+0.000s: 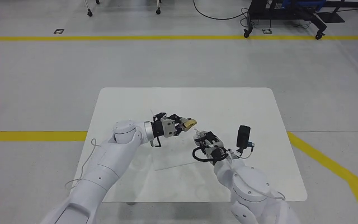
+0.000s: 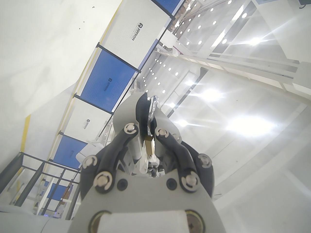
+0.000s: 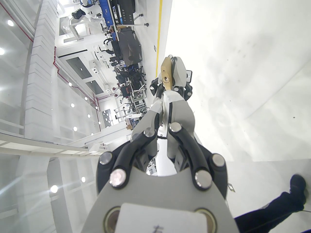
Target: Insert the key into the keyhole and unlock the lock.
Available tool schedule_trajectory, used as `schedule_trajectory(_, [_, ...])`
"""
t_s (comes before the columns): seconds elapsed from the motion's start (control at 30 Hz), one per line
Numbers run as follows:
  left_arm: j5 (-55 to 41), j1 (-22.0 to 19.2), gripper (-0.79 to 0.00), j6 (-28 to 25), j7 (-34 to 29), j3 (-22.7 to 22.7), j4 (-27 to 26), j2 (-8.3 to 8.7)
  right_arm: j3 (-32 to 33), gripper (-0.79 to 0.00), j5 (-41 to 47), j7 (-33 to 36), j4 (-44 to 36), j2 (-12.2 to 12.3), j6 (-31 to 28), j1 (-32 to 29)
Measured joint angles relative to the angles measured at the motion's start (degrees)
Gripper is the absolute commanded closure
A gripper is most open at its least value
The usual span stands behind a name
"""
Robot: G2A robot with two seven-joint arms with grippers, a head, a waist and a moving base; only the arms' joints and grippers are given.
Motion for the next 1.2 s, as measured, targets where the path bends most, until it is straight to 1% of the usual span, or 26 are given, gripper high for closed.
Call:
schedule_trajectory(0.23, [1.16, -0.13, 0.000, 0.46, -0.37, 0.37, -0.08, -0.05, -2.80, 0.000, -3.06, -1.83, 1.28, -1.30, 1.41, 1.91])
schedule_trajectory(0.4, [1.53, -0.19, 0.000, 0.44, -0.33, 0.33, -0.22, -0.07, -4.03, 0.000, -3.62, -2.65, 2.59, -2.27, 2.62, 2.98])
schedule_trajectory(0.57, [1.56, -0.18, 0.000, 0.76, -0.59, 0.03, -0.31, -0.01, -4.00, 0.000, -3.53, -3.68, 3.28, -3.20, 3.40, 3.29])
schedule_trajectory(1.2, [1.88, -0.41, 0.000, 1.38, -1.50, 0.03, -0.04, -0.02, -3.55, 0.000, -5.79, -4.28, 5.90, -6.06, 5.99, 4.46])
